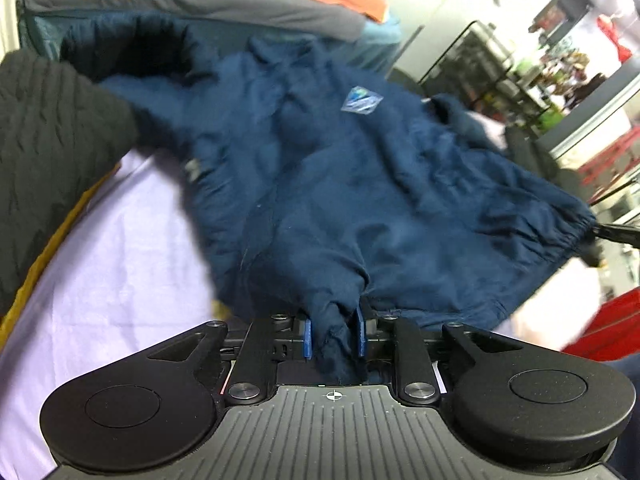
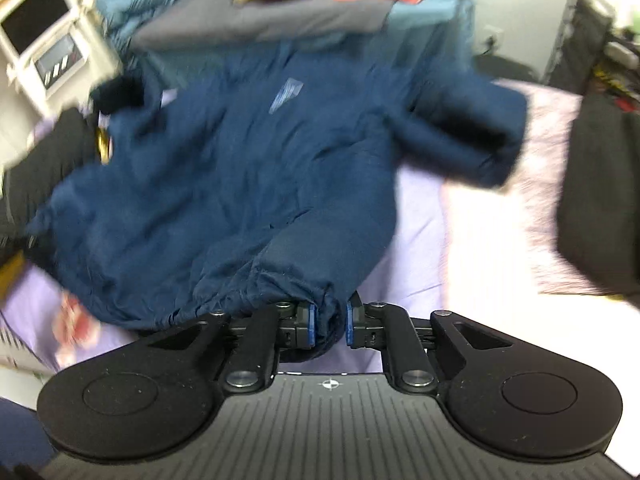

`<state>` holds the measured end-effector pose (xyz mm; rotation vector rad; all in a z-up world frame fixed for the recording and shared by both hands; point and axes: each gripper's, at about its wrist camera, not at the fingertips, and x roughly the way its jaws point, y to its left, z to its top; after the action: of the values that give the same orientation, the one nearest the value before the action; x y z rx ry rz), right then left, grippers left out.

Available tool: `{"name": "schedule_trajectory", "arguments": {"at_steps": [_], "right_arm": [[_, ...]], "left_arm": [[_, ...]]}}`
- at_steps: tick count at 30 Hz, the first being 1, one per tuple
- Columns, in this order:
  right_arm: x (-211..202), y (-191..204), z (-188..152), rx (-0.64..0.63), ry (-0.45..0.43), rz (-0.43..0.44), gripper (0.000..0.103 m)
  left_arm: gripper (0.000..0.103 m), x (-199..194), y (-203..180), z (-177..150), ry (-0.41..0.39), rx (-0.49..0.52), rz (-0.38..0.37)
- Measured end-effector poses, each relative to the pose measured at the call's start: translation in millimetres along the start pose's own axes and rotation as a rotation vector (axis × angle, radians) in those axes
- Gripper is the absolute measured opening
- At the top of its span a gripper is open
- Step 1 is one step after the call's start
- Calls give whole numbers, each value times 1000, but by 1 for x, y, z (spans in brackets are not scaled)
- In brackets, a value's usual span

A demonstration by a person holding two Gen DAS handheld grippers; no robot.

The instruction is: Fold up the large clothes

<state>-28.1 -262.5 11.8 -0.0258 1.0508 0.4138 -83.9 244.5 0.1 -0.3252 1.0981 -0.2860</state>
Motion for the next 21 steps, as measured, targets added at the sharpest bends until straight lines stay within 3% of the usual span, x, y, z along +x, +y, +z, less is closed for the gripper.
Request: {"name": "schedule_trajectory", "arguments": {"at_steps": [5,11,13,16,17,19,20,21], "right_arm": [[-45,-15,6,-16,-18,-21,8],[-16,-40,-31,12,101,-87,6],[6,-50,-45,25,156,-140,1],[34,-67,-67,100,228,-183,2],[36,-72,-73,142,226,-190,8],[38,-78,-77,207,230,-175,32],[37,-78,-77,222,218,-157,61],[36,-75,-77,219,196,-149,79]], "left_arm": [[66,-9,-39,-19,90,78,21],[69,67,-24,-80,287,-10,24],[87,91,-10,-97,316,-68,64],[103,100,7,-113,270,-109,79],[103,97,12,-117,247,-132,72],[103,84,24,-125,211,-193,39],[103,75,30,-131,205,-223,23],[103,66,35,-133,204,-251,14]]}}
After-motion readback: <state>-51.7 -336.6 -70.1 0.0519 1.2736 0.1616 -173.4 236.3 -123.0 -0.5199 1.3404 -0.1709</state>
